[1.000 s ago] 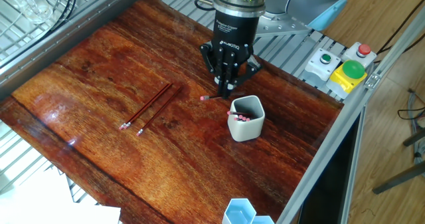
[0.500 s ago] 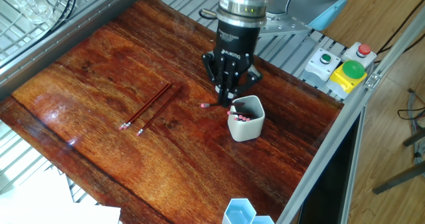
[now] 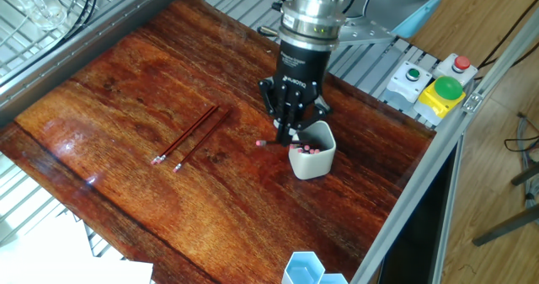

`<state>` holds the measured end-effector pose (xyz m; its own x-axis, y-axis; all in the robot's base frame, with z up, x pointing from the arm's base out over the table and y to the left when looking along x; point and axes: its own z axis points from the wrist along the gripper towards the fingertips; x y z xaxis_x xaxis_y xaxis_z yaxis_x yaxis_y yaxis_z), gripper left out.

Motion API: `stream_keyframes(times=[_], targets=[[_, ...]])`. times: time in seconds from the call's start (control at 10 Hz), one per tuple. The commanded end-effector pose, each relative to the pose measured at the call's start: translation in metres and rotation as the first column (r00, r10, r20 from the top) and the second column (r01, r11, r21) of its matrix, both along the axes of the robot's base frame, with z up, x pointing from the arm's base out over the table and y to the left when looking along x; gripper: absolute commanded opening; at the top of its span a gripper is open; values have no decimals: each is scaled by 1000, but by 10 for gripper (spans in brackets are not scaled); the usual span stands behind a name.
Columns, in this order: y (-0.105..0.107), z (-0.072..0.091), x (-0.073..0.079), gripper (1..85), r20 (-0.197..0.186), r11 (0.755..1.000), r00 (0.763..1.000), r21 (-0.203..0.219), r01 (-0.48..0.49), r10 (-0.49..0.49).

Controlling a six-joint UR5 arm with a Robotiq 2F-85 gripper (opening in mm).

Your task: Put the pen into the pen holder

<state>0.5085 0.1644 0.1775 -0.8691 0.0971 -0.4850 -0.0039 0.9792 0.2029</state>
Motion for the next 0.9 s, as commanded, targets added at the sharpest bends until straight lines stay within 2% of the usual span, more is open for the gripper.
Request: stream_keyframes(times=[0.0,0.8], targets=[[1,-11,-3,10,20,1000,1000,5,11,-11],[0,-41,-10,10,47,999,998,-27,42,-41]])
